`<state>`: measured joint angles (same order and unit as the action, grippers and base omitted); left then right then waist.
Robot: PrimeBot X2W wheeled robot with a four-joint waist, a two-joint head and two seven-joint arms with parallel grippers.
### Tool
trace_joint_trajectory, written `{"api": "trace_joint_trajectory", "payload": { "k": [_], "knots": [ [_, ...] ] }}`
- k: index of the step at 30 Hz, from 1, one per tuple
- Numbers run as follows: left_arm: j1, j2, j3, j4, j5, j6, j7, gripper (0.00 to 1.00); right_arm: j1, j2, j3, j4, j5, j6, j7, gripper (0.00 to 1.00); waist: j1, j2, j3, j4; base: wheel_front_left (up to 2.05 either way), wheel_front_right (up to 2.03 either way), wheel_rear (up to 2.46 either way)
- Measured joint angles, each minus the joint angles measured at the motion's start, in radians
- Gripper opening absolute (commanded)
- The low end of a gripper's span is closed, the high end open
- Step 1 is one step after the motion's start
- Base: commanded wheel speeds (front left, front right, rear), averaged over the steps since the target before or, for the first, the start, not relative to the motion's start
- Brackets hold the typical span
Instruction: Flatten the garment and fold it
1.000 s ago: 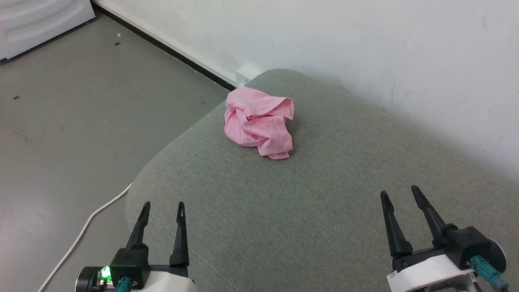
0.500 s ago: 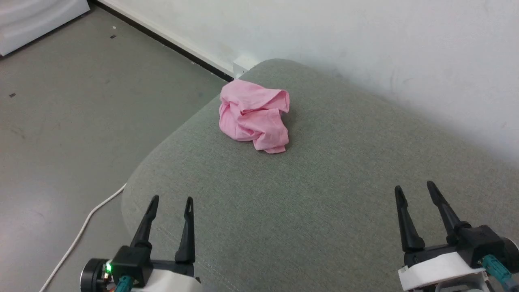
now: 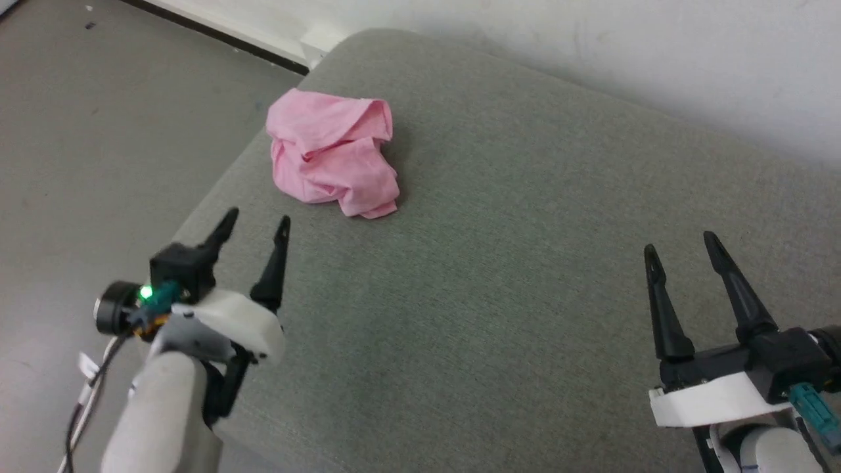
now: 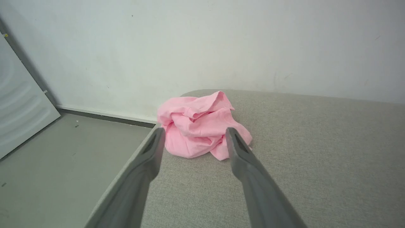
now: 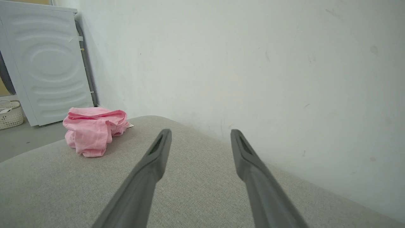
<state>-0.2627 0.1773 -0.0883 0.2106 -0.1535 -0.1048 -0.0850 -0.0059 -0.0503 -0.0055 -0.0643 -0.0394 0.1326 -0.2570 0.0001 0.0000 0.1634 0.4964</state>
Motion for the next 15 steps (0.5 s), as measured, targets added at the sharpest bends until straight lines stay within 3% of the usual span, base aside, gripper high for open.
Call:
{"api": "trace_joint_trajectory", "payload": {
  "k": [6, 10, 15],
  "knots": [
    [-0.239, 0.132, -0.007, 0.117, -0.061, -0.018, 0.095, 1.0, -0.049, 0.0, 0.003, -0.032, -0.023, 0.0, 0.0, 1.0, 0.0002, 0.0, 0.09, -0.072, 0.0, 0.0, 0.0],
    [-0.374, 0.237, -0.08, 0.201, -0.119, -0.019, 0.24, 1.0, -0.07, -0.001, 0.002, -0.047, -0.03, 0.0, 0.0, 1.0, 0.0, 0.0, 0.148, -0.124, 0.0, 0.0, 0.0],
    [-0.505, 0.353, -0.18, 0.311, -0.284, -0.019, 0.435, 1.0, -0.088, -0.002, 0.004, -0.053, -0.03, 0.0, 0.0, 1.0, 0.0001, 0.0, 0.213, -0.189, 0.0, 0.0, 0.0]
  ]
}}
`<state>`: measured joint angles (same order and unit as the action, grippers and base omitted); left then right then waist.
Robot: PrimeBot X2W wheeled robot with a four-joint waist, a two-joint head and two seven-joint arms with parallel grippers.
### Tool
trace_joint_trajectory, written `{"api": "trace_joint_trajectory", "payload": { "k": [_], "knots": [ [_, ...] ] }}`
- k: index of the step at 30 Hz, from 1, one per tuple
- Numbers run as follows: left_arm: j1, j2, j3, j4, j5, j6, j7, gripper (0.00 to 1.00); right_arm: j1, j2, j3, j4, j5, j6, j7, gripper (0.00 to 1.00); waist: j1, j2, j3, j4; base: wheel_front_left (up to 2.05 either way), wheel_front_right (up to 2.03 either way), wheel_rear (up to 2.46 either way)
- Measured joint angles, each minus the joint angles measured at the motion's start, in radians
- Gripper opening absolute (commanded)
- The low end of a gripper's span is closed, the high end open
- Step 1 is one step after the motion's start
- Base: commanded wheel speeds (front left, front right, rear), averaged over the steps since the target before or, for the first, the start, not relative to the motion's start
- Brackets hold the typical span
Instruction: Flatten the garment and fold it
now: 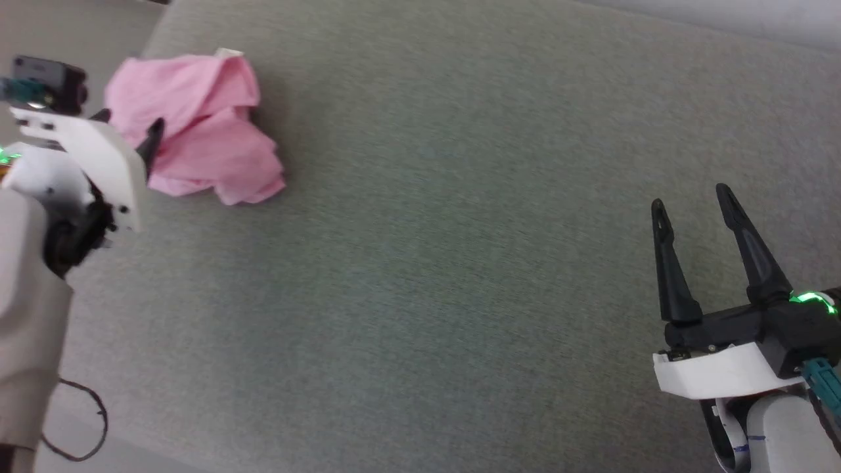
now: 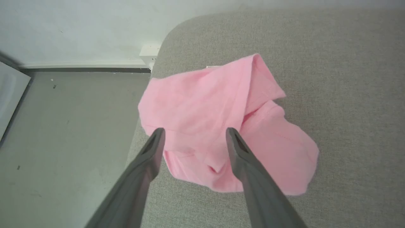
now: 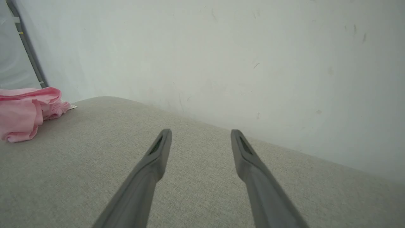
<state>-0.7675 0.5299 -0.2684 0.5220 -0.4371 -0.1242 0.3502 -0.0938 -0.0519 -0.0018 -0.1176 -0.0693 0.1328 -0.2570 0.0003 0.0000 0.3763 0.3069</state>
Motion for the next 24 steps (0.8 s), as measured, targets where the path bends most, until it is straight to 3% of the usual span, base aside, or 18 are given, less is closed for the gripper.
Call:
{"api": "trace_joint_trajectory", "payload": {
  "k": [8, 9, 10, 11, 17, 24],
  "knots": [
    [-0.058, 0.077, -0.053, 0.17, -0.158, 0.0, 0.262, 1.0, -0.008, 0.0, 0.002, 0.004, 0.008, 0.0, 0.0, 1.0, -0.0001, 0.0, 0.072, -0.098, 0.0, 0.0, 0.0],
    [-0.056, 0.08, -0.057, 0.179, -0.18, 0.0, 0.287, 0.79, -0.008, 0.0, 0.002, 0.007, 0.009, 0.0, 0.0, 1.0, -0.0001, 0.0, 0.077, -0.109, 0.0, 0.0, 0.0],
    [-0.052, 0.085, -0.061, 0.183, -0.196, 0.0, 0.298, 0.18, -0.008, 0.0, 0.002, 0.011, 0.009, 0.0, 0.0, 1.0, -0.0001, 0.0, 0.081, -0.12, 0.0, 0.0, 0.0],
    [-0.049, 0.091, -0.062, 0.182, -0.207, 0.0, 0.295, 0.0, -0.008, 0.0, 0.002, 0.016, 0.009, 0.0, 0.0, 1.0, -0.0001, 0.0, 0.084, -0.129, 0.0, 0.0, 0.0],
    [-0.021, 0.143, -0.096, 0.165, -0.202, 0.0, 0.215, 0.0, -0.006, 0.0, -0.001, 0.046, 0.037, 0.0, 0.0, 1.0, -0.0003, 0.0, 0.058, -0.161, 0.0, 0.0, 0.0],
    [-0.031, 0.202, -0.085, 0.114, -0.131, 0.008, -0.007, 0.0, 0.011, 0.0, -0.004, 0.07, 0.073, 0.0, 0.0, 1.0, -0.0003, 0.0, -0.034, -0.166, 0.0, 0.0, 0.0]
  ]
}}
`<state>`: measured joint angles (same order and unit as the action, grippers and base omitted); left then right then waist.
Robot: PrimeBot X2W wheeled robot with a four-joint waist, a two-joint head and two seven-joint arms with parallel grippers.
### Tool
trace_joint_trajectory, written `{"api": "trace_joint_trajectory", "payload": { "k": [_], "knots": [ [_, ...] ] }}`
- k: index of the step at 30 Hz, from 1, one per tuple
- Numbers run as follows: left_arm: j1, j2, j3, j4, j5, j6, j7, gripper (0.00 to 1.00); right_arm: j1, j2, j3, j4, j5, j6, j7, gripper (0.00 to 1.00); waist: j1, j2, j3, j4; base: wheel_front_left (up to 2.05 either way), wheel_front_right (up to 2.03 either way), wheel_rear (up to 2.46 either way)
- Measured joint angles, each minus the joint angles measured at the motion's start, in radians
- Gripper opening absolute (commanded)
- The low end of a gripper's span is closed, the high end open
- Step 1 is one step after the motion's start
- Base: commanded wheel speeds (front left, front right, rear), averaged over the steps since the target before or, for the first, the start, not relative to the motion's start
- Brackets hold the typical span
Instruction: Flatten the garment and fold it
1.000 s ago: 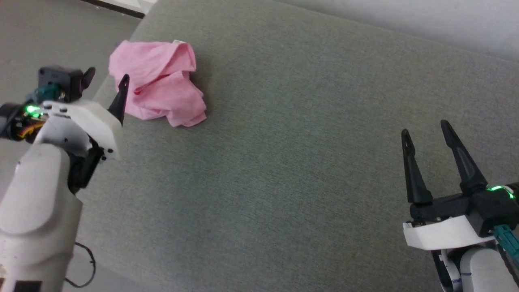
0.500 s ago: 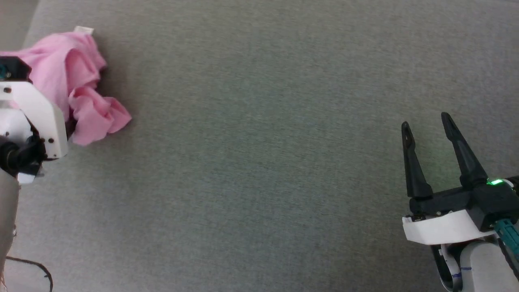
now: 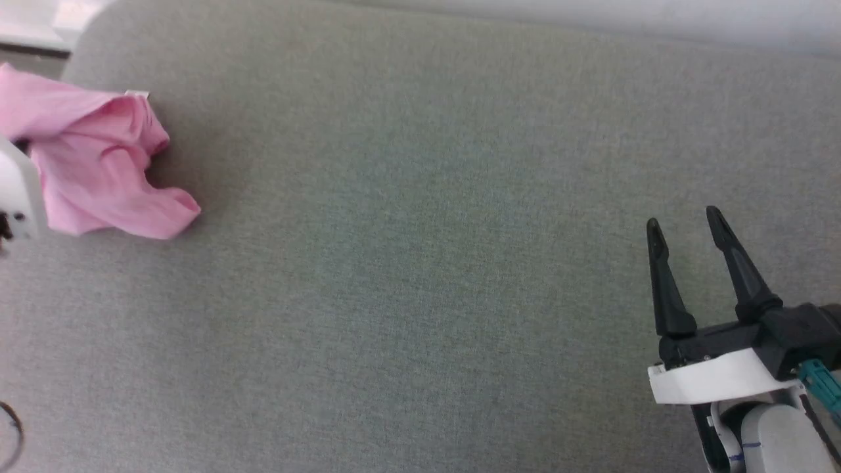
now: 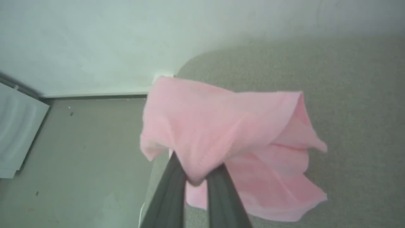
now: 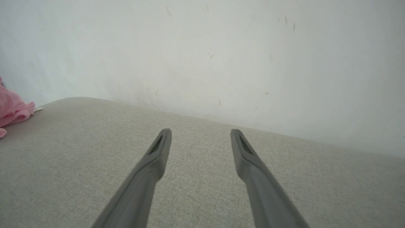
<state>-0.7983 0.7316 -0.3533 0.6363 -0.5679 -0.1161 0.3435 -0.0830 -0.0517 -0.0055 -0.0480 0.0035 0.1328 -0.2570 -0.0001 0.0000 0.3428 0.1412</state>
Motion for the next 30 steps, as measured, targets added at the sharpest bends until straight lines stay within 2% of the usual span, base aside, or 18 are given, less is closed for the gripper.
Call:
{"api": "trace_joint_trajectory", "payload": {
  "k": [5, 8, 11, 16, 22, 26, 29, 30],
  "knots": [
    [-0.038, 0.02, 0.006, -0.077, 0.071, 0.02, -0.202, 0.0, 0.017, 0.0, -0.014, 0.015, 0.062, 0.0, 0.0, 1.0, -0.0001, 0.0, -0.084, 0.001, 0.0, 0.0, 0.0],
    [-0.043, 0.018, -0.004, -0.136, 0.097, 0.02, -0.284, 0.0, 0.031, 0.0, -0.017, 0.019, 0.07, 0.0, 0.0, 1.0, -0.0002, 0.0002, -0.134, -0.003, 0.0, 0.0, 0.0],
    [-0.044, 0.003, -0.023, -0.209, 0.121, 0.022, -0.332, 0.0, 0.038, 0.0, -0.02, 0.019, 0.077, 0.0, 0.0, 1.0, -0.0003, 0.0002, -0.179, -0.013, 0.0, 0.0, 0.0],
    [-0.036, -0.059, -0.078, -0.339, 0.14, 0.037, -0.351, 0.0, 0.048, 0.0, -0.023, 0.018, 0.086, 0.0, 0.0, 1.0, -0.0001, 0.0002, -0.228, -0.054, 0.0, 0.0, 0.0],
    [0.049, -0.202, -0.19, -0.44, 0.146, 0.061, -0.302, 0.0, 0.056, 0.0, -0.019, 0.013, 0.087, 0.0, 0.0, 1.0, 0.0, 0.0002, -0.254, -0.138, 0.0, 0.0, 0.0],
    [0.126, -0.335, -0.282, -0.443, 0.127, 0.076, -0.278, 0.0, 0.056, 0.0, -0.019, 0.008, 0.09, 0.0, 0.0, 1.0, 0.0001, 0.0002, -0.255, -0.202, 0.0, 0.0, 0.0],
    [0.182, -0.446, -0.357, -0.4, 0.111, 0.075, -0.279, 0.0, 0.055, 0.0, -0.02, 0.005, 0.103, 0.0, 0.0, 1.0, 0.0001, 0.0002, -0.249, -0.25, 0.0, 0.0, 0.0],
    [0.195, -0.485, -0.385, -0.376, 0.111, 0.074, -0.282, 0.03, 0.054, 0.0, -0.021, 0.005, 0.106, 0.0, 0.0, 1.0, 0.0001, 0.0002, -0.246, -0.266, 0.0, 0.0, 0.0]
  ]
}}
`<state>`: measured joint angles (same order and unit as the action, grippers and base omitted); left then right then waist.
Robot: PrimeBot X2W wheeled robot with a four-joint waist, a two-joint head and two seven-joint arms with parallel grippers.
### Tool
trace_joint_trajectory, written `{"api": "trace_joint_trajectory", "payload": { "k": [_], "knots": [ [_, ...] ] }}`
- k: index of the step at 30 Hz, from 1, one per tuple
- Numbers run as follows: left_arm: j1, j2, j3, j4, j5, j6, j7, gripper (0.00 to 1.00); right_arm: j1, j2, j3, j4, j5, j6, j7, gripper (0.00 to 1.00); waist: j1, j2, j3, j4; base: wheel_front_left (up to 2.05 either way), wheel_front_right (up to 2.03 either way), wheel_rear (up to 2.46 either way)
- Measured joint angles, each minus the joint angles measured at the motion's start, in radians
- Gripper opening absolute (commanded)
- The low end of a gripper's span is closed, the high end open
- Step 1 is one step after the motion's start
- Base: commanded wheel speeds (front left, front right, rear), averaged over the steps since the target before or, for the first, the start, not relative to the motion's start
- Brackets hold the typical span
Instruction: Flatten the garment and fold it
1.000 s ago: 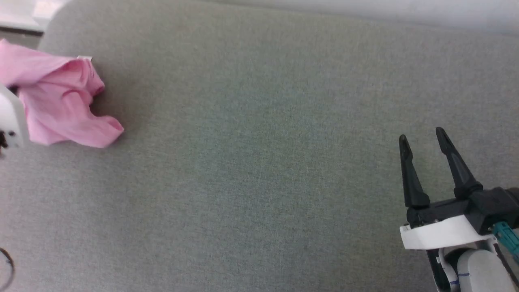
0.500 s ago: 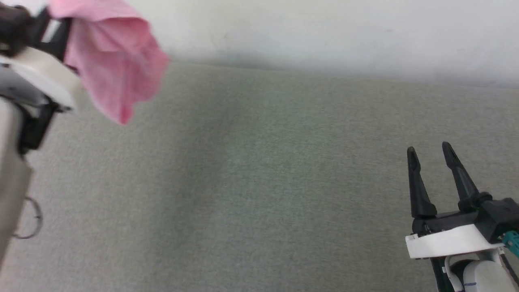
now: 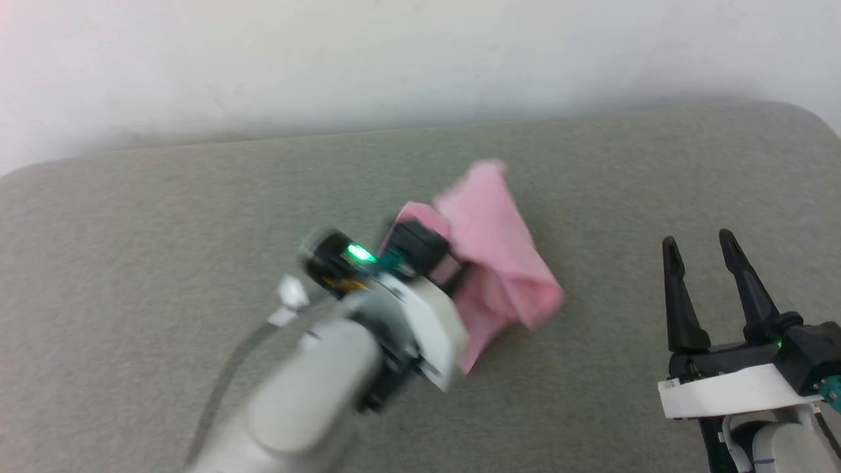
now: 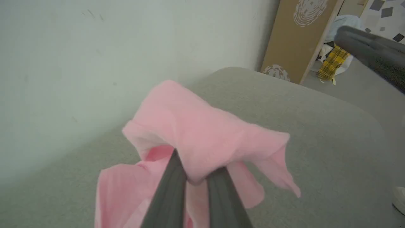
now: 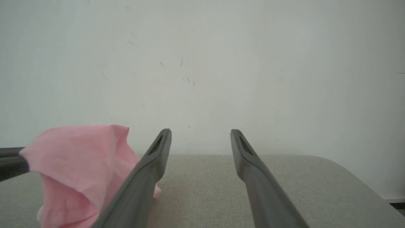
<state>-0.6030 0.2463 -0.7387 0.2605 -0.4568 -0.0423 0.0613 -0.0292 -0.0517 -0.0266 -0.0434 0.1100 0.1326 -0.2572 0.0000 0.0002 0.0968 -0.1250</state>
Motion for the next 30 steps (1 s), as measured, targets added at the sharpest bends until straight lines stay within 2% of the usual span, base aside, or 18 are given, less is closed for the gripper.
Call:
{"api": "trace_joint_trajectory", "payload": {
  "k": [1, 2, 4, 7, 14, 17, 24, 30],
  "knots": [
    [0.012, -0.036, -0.03, 0.026, 0.0, -0.003, 0.0, 0.03, -0.001, 0.0, -0.001, 0.0, 0.004, 0.0, 0.0, 1.0, 0.0, 0.0, 0.004, -0.015, 0.0, 0.0, 0.0],
    [0.023, -0.068, -0.061, 0.054, 0.0, -0.012, -0.001, 1.0, -0.003, 0.0, 0.001, 0.0, 0.007, 0.0, 0.0, 1.0, 0.0, 0.0, 0.008, -0.03, 0.0, 0.0, 0.0],
    [0.04, -0.123, -0.121, 0.109, 0.004, -0.029, -0.006, 1.0, -0.004, 0.0, 0.001, 0.0, 0.01, 0.0, 0.0, 1.0, 0.0, 0.0, 0.018, -0.057, 0.0, 0.0, 0.0],
    [0.054, -0.166, -0.179, 0.165, 0.008, -0.046, -0.036, 1.0, -0.004, -0.001, -0.004, 0.001, 0.014, 0.0, 0.0, 1.0, 0.0, 0.0, 0.033, -0.087, 0.0, 0.0, 0.0],
    [0.04, -0.167, -0.153, 0.197, -0.002, -0.047, -0.149, 1.0, -0.002, 0.0, -0.017, 0.011, 0.021, 0.0, 0.0, 1.0, 0.0001, 0.0, 0.04, -0.085, 0.0, 0.0, 0.0],
    [0.021, -0.123, -0.102, 0.183, -0.002, -0.017, -0.193, 1.0, 0.006, -0.001, -0.019, 0.018, 0.021, 0.0, 0.0, 1.0, 0.0, 0.0, 0.028, -0.065, 0.0, 0.0, 0.0],
    [0.03, 0.045, 0.032, 0.102, -0.001, 0.082, -0.28, 1.0, 0.038, 0.0, -0.013, 0.025, 0.013, 0.0, 0.0, 1.0, 0.0, 0.0, -0.021, 0.016, 0.0, 0.0, 0.0],
    [0.197, 0.174, 0.164, -0.018, -0.014, 0.214, -0.31, 1.0, 0.06, 0.0, -0.005, 0.035, 0.011, 0.0, 0.0, 1.0, -0.0001, -0.0001, -0.063, 0.092, 0.0, 0.0, 0.0]
  ]
}}
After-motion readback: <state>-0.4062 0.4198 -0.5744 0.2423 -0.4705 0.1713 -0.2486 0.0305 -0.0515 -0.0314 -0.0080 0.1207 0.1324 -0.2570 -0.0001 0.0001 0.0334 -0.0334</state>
